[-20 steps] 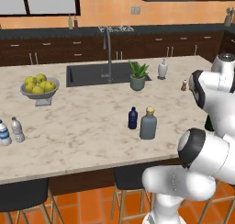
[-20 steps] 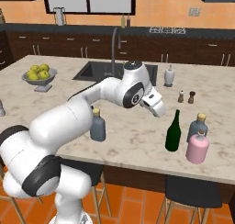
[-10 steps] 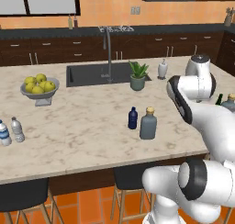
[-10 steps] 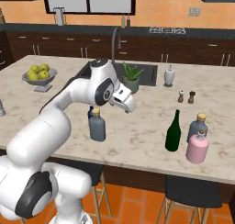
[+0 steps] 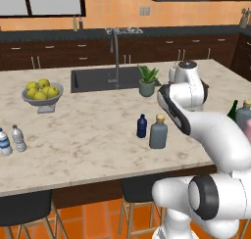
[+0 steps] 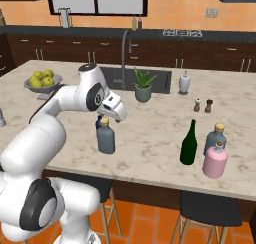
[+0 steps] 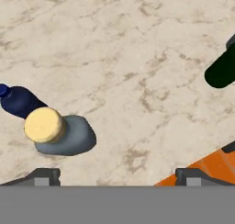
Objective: Move the plastic bottles in the middle to the plastics group, and the glass bottles in the middle to the glass group.
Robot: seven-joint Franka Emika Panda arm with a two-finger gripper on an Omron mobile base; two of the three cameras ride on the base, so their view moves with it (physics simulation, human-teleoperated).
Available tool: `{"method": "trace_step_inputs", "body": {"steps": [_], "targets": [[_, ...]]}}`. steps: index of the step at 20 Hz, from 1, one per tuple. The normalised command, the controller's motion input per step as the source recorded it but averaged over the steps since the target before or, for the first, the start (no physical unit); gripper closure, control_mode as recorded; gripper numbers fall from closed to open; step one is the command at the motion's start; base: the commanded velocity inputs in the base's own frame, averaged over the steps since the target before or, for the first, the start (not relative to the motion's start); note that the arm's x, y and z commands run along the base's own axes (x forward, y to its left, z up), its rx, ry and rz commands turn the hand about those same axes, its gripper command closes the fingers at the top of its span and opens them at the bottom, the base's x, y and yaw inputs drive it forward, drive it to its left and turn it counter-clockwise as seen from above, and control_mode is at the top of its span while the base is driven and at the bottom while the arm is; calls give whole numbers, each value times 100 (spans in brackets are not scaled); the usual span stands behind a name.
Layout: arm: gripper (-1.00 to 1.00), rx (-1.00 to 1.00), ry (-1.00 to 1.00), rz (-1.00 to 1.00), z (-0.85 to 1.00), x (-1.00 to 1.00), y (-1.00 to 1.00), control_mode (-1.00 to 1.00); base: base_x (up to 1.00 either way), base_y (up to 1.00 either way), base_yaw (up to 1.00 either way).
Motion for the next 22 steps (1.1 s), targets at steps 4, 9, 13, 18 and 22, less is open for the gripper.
{"method": "trace_step_inputs", "body": {"steps": [4, 9, 13, 18, 22], "targets": [[-100, 11, 31, 15, -25, 30, 44, -100, 0, 0, 0], [-100, 11, 18, 21, -30, 29, 27, -100, 0, 0, 0], [-100, 1, 4, 17, -28, 28, 15, -100, 0, 0, 0], [-100, 0, 0, 9, -24, 28, 7, -100, 0, 0, 0], [-100, 0, 0, 5, -27, 33, 2, -100, 0, 0, 0]]}}
